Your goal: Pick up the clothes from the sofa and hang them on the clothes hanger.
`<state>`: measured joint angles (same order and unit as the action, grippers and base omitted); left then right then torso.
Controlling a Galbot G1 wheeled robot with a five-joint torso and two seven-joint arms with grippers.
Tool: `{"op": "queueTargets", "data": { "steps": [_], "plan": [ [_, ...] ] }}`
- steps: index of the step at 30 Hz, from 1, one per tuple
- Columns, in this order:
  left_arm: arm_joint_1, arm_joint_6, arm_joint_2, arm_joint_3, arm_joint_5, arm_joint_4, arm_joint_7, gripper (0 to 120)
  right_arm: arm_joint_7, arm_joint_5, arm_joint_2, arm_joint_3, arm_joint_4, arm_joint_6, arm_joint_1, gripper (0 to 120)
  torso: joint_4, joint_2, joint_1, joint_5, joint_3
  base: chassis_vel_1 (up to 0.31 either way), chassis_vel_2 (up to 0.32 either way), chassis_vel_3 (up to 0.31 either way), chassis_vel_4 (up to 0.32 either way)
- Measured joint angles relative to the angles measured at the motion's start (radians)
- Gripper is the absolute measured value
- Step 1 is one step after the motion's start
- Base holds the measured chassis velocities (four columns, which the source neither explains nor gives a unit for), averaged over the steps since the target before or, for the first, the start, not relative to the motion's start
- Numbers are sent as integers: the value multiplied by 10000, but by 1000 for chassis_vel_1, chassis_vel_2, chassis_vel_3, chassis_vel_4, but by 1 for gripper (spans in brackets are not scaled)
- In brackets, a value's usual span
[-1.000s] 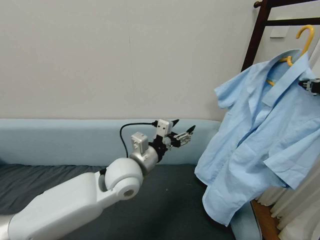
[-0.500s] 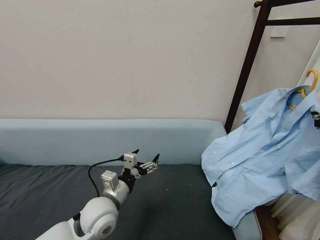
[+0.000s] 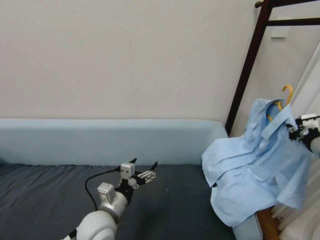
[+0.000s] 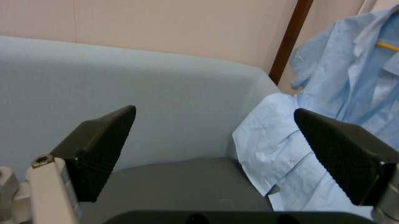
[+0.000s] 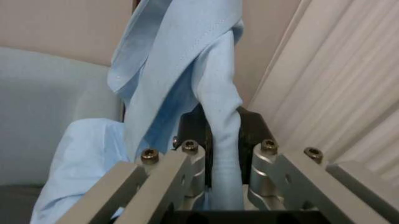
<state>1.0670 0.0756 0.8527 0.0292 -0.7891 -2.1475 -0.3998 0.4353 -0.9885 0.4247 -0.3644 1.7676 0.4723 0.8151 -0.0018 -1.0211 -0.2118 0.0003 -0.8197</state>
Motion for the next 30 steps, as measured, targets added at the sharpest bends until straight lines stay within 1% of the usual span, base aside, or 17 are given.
{"op": "queueTargets", "data": {
  "steps": [1, 3, 5, 7, 8, 9, 11, 12, 17, 19, 20, 21, 23, 25, 27, 29, 30],
  "plan": [
    [16, 0, 3, 0, 14, -7, 0, 100, -1, 53, 37, 129, -64, -14, -136, 8, 1, 0, 0, 1, 0, 0, 0, 0, 0],
    [73, 5, 6, 9, 51, -74, 11, 100, -14, 400, 69, 1282, -457, -5, -1518, 8, 11, 0, -1, -3, -1, 0, 0, 0, 0],
    [61, 6, 13, 7, 52, -77, 10, 100, -63, 698, -69, 2315, -694, -35, -2616, 8, 10, -1, 0, -13, 0, 0, 0, 0, 0],
    [55, 5, 14, 6, 52, -76, 10, 100, -67, 728, -76, 2434, -727, -40, -2746, 8, 10, 0, 0, -12, 0, 0, 0, 0, 0],
    [6, 1, 34, 23, 52, -66, 14, 100, -118, 836, -83, 3680, -1126, -45, -4232, 8, 4, -1, 0, -2, 0, 0, 0, 0, 0],
    [-19, 0, 47, 40, 51, -66, 16, 100, -118, 837, 23, 4400, -1425, -35, -5149, 8, 0, -1, 0, -7, 0, 0, 0, 0, 0],
    [-31, 0, 53, 45, 50, -70, 17, 100, -116, 837, 95, 4675, -1569, -21, -5531, 8, 3, 0, 0, -8, 0, 0, 0, 0, 0],
    [-37, 0, 55, 48, 50, -84, 17, 100, -92, 790, 306, 5330, -1944, 78, -6471, 8, 7, 0, -1, -8, -1, 0, 0, 0, 0],
    [37, 0, 52, 34, 50, -160, 18, 100, 67, 537, 533, 6087, -2225, 330, -7462, 8, 10, 0, -1, -3, -2, 0, 0, 0, 0],
    [282, -18, 87, -40, 124, -212, 34, 100, 379, -202, 955, 7560, -2741, 692, -9720, 8, 3, -1, 0, -12, 2, 0, 0, 0, 0],
    [282, -18, 87, -40, 124, -212, 34, 100, 379, -202, 955, 7560, -2741, 692, -9720, 8, 3, -1, 0, -12, 2, 0, 0, 0, 0],
    [317, -18, 105, -49, 141, -218, 36, 100, 458, -416, 1101, 7843, -2915, 740, -10143, 8, 3, -2, 1, -10, 2, 0, 0, 0, 0],
    [402, -23, 131, -71, 231, -225, 40, 100, 568, -827, 1660, 8853, -3742, 845, -11484, 8, 5, 0, 0, -6, 0, 0, 0, 0, 0],
    [412, -23, 134, -81, 238, -225, 40, 100, 572, -889, 1787, 9049, -3920, 874, -11748, 8, 5, 0, 0, -6, -1, 0, 0, 0, 0],
    [502, -26, 150, -179, 240, -250, 41, 100, 702, -1255, 2303, 9674, -4645, 1115, -12748, 8, 5, 1, -1, -4, -1, 0, 0, 0, 0],
    [548, -31, 152, -226, 240, -270, 40, 100, 750, -1420, 2489, 9833, -4895, 1181, -13057, 8, 6, 0, -1, -7, 0, 0, 0, 0, 0],
    [645, -45, 149, -309, 240, -307, 45, 100, 818, -1653, 2784, 10020, -5331, 1228, -13481, 8, 7, 0, 0, -9, 0, 0, 0, 0, 0]
  ]
}}
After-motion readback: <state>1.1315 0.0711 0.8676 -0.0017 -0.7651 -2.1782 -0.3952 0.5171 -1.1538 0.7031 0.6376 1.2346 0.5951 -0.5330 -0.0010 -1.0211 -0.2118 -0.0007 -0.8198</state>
